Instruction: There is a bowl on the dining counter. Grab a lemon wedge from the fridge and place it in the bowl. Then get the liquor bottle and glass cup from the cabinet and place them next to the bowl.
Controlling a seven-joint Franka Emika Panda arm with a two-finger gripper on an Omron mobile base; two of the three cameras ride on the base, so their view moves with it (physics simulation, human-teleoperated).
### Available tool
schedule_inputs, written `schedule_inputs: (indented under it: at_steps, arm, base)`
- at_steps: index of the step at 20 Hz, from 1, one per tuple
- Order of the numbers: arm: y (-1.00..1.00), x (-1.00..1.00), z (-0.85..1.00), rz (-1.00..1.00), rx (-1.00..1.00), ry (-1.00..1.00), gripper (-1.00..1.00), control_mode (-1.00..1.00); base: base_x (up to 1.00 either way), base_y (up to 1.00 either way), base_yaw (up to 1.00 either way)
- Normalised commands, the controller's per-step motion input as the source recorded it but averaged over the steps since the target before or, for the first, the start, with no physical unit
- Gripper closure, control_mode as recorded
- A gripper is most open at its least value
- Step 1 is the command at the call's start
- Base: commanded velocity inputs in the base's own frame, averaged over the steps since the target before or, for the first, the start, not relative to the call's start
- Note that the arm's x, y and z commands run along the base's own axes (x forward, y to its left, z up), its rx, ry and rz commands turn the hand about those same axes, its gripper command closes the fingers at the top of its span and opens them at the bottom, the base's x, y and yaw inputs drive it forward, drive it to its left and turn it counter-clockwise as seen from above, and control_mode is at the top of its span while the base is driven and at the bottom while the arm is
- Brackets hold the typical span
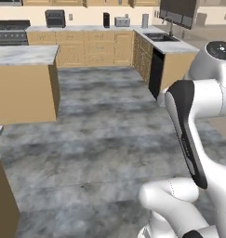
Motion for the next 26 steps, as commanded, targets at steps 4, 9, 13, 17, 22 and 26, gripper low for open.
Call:
schedule_inputs:
  at_steps: [4, 9, 13, 17, 22, 26]
  arm:
    - [0.00, 0.00, 0.00, 0.00, 0.00, 0.00, -1.00, 1.00]
    - [0.00, 0.00, 0.00, 0.00, 0.00, 0.00, -1.00, 1.00]
    - [0.00, 0.00, 0.00, 0.00, 0.00, 0.00, -1.00, 1.00]
    - [0.00, 0.00, 0.00, 0.00, 0.00, 0.00, -1.00, 1.00]
    - [0.00, 0.00, 0.00, 0.00, 0.00, 0.00, -1.00, 1.00]
    - [0.00, 0.00, 0.00, 0.00, 0.00, 0.00, -1.00, 1.00]
  base:
    - [1.00, -0.02, -0.04]
    - [1.00, -0.02, -0.03]
    - [1.00, -0.11, -0.02]
    - [1.00, -0.13, -0.02]
    - [1.00, -0.11, -0.02]
    - [1.00, -0.12, -0.02]
